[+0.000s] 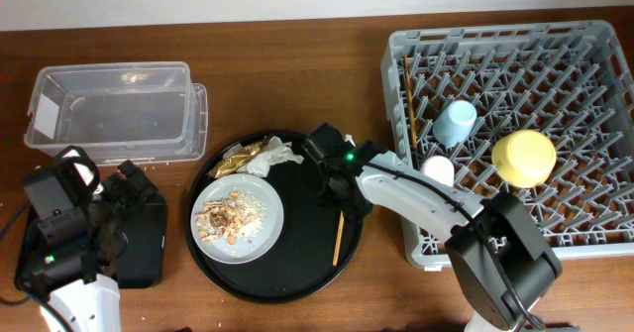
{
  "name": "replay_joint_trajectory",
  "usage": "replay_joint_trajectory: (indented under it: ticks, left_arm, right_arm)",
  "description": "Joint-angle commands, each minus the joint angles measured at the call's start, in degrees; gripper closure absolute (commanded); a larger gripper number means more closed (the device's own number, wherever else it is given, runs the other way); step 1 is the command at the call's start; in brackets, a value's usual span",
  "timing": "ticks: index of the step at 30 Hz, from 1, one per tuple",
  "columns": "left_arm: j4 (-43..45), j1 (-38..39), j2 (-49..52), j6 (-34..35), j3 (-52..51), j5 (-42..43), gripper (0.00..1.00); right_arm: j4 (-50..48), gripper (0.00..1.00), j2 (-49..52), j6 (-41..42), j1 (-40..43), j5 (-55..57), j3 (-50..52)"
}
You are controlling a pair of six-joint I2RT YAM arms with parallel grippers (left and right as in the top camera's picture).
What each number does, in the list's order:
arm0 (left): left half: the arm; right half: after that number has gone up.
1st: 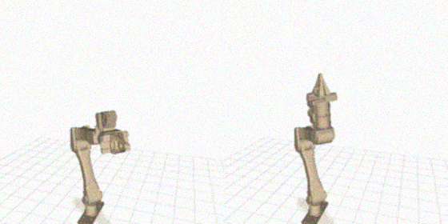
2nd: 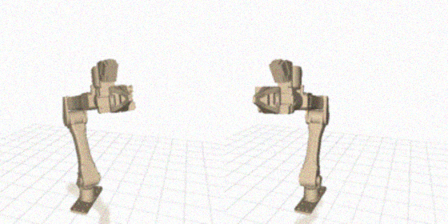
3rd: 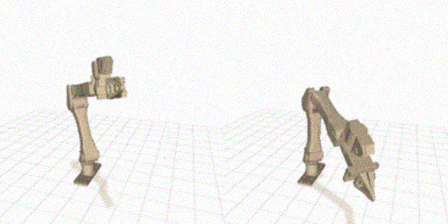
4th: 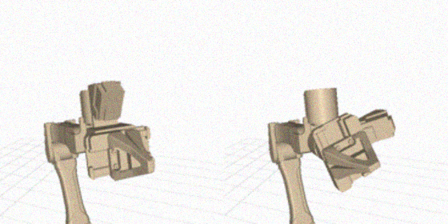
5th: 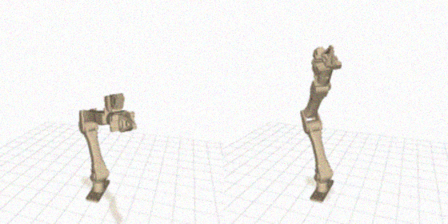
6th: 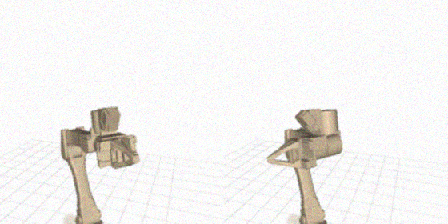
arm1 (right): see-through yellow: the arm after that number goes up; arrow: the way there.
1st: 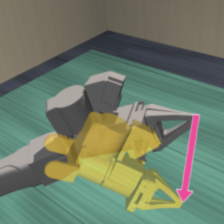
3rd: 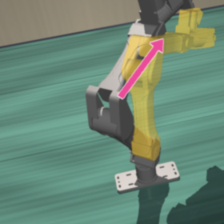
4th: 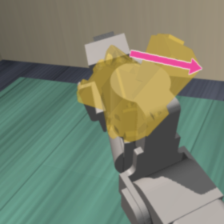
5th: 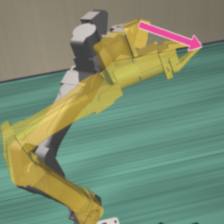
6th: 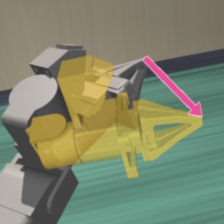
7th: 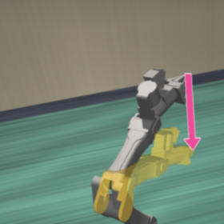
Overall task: Sort waste into correct bins and load items into the dishwasher rack
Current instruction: 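Return the right gripper to the tray and grasp the second chopstick, then carry the second chopstick into the rack's left edge and release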
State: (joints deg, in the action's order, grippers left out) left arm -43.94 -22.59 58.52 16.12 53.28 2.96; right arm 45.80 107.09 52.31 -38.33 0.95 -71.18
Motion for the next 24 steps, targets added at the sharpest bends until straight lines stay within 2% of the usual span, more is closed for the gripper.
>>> replay_joint_trajectory:
  ticks: [1,8,9,11,17,21,24]
  left_arm:
    - [0.1,-0.2,-0.1,0.4,0.8,-0.2,0.01]
    - [0.1,-0.2,-0.1,0.4,0.8,-0.2,0.01]
    - [0.1,-0.2,-0.1,0.3,0.8,-0.2,0.01]
    - [0.1,-0.2,-0.1,0.3,0.8,-0.2,0.01]
    - [0.1,-0.2,-0.1,0.4,0.8,-0.2,0.01]
    - [0.1,-0.2,-0.1,0.3,0.8,-0.2,0.01]
    - [0.1,-0.2,-0.1,0.4,0.8,-0.2,0.01]
  right_arm:
    - [-0.6,0.52,1.0,0.5,-0.7,1.3,0.5]
    - [-1.7,0.66,5.8,0.7,-0.8,-0.3,0.5]
    - [-1.7,0.73,5.8,0.7,-0.8,-0.3,0.5]
    - [-1.6,0.96,5.0,0.5,-0.5,-3.2,0.2]
    - [4.6,0.96,-5.3,-4.0,3.2,-5.3,-4.1]
    - [4.6,0.96,-16.4,-18.8,12.4,-5.2,-7.2]
    - [0.3,0.96,-21.1,-34.4,21.1,-5.0,-7.4]
